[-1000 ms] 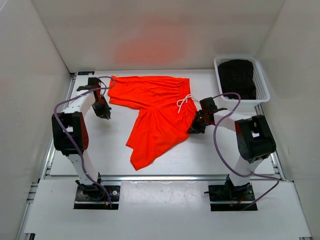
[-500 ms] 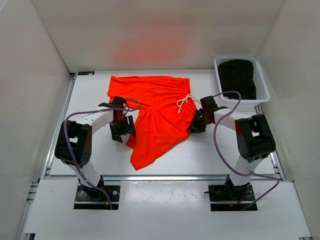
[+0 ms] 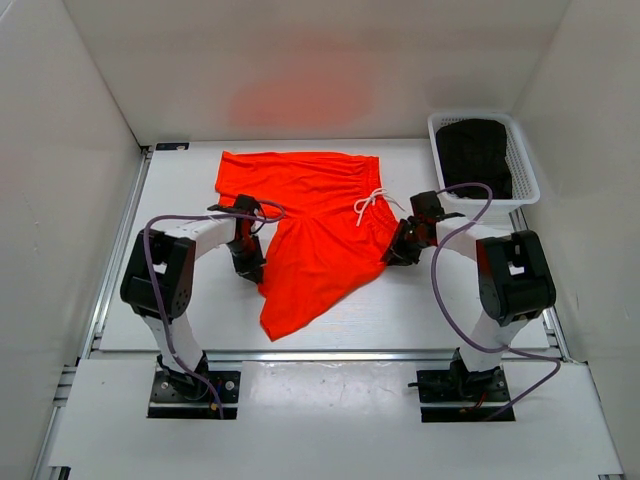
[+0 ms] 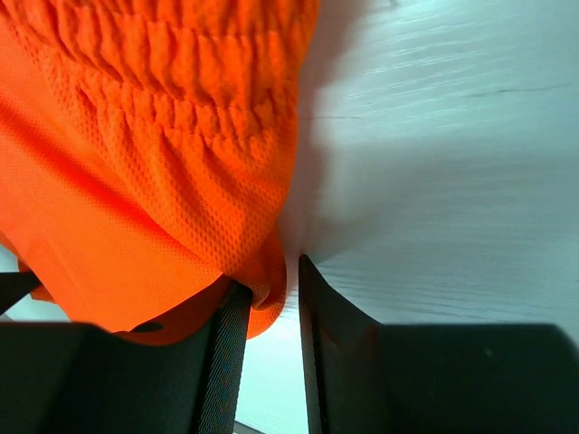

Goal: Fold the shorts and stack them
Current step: Flatten the shorts out

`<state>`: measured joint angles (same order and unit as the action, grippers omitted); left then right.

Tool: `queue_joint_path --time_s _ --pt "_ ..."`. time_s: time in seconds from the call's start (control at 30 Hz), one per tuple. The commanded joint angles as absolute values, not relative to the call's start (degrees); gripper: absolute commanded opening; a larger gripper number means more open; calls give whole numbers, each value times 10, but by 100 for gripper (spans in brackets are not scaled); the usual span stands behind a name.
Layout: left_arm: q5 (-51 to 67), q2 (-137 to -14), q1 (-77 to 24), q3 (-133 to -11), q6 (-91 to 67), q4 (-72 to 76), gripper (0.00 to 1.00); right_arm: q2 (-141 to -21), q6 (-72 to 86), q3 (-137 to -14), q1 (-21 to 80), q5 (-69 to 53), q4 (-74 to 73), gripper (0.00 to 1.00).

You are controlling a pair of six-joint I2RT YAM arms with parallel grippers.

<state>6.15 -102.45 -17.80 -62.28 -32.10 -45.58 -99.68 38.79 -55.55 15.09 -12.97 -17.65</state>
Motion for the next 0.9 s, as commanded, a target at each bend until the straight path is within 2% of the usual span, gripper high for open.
queue_joint_path --time_s 0.0,0.27,0.5,0.6,0.7,0.73,0.77,0.83,0.87 --pt "40 -1023 -168 -625 -335 -427 10 -971 374 -552 139 -126 -196 32" --pt "34 -949 -22 -660 -342 -448 10 -955 350 -546 134 -146 -202 29" --pt "19 -1051 34 -805 -330 -489 10 -944 339 -528 134 -154 -207 27" --pt "11 -1093 50 -864 -330 -507 10 -938 344 -523 134 -159 -207 33" --pt "-1 -1106 55 -887 -330 -519 10 -925 345 -523 134 -159 -207 49" --pt "-1 -1106 55 -892 -330 -525 10 -925 345 -523 134 -159 -207 60" --pt "-6 -1100 55 -892 -330 -525 10 -919 345 -523 134 -159 -207 65" --pt "-6 -1084 55 -885 -336 -525 30 -912 345 -523 134 -154 -214 71" --pt "-6 -1068 55 -878 -336 -525 48 -912 345 -523 134 -154 -214 73"
